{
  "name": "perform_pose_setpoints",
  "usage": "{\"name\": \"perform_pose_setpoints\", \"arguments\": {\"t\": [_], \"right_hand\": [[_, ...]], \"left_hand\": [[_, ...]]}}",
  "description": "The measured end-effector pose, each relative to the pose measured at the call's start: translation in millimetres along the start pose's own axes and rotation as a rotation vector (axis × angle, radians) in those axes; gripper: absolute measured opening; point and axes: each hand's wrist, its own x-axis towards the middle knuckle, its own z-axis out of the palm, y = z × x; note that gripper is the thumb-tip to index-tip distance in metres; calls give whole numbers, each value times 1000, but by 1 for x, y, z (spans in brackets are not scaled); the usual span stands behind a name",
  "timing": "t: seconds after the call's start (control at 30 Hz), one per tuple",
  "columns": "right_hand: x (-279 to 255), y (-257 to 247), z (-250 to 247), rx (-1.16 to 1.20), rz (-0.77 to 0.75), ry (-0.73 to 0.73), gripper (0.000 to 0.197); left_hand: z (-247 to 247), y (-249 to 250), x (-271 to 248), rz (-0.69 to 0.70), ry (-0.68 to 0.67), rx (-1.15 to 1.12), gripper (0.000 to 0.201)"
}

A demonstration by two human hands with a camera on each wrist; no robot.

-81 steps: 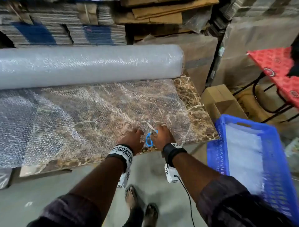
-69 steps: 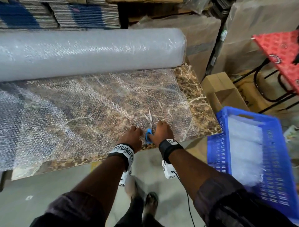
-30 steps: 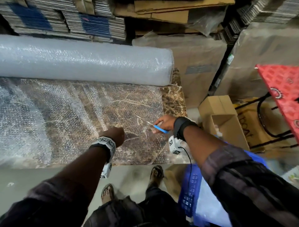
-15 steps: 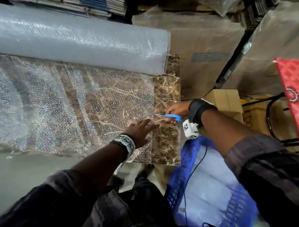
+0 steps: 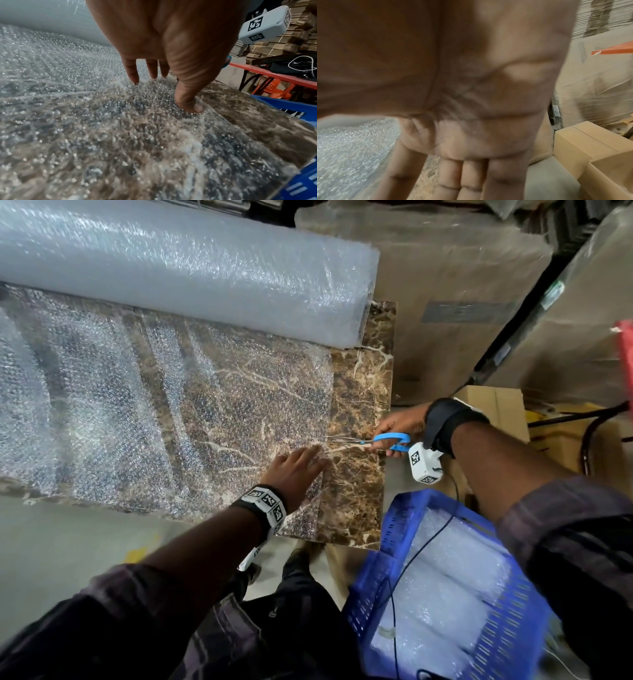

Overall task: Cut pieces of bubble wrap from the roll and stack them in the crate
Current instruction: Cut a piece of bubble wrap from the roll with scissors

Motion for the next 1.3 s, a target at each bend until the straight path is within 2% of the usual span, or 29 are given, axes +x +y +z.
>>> {"name": "perform_pose_setpoints", "arguments": {"t": [0.03, 0.1, 0.17, 0.27, 0.33, 0.67, 0.7, 0.8, 0.93, 1.07, 1.13, 1.23, 1.3], "right_hand": [[2, 2, -2, -9, -1, -7, 114], [2, -2, -2, -11, 6, -26, 99], [7, -6, -1, 28, 13, -41, 72], [16, -11, 2, 79, 5, -29, 21], [21, -14, 2, 108, -2, -35, 6], [35, -23, 4, 59, -16, -67, 11], [36, -24, 4, 45, -15, -60, 16], [39, -25, 5, 5, -28, -45, 50], [41, -26, 7, -9, -37, -41, 43], [41, -26, 7, -21, -49, -45, 71], [42, -24, 7, -10, -56, -44, 65], [40, -23, 7, -44, -59, -1, 45], [39, -24, 7, -97, -70, 22, 45]], "left_hand": [[0, 0, 0, 0, -2, -4, 93], [-1, 0, 0, -1, -17, -15, 94], [1, -2, 1, -1, -29, -23, 96], [4, -2, 0, -1, -54, -15, 99], [6, -2, -1, -4, -54, -14, 99], [11, -2, -3, -21, -50, -65, 103], [12, -2, -3, -22, -48, -74, 104], [12, -2, -2, -31, -55, -113, 104], [14, -3, -2, -26, -47, -131, 103], [18, -3, -3, -27, -30, -147, 104], [18, -4, -3, -27, -27, -154, 105], [19, -4, -3, -31, -29, -170, 105], [20, -4, -3, -33, -24, -176, 106]]}}
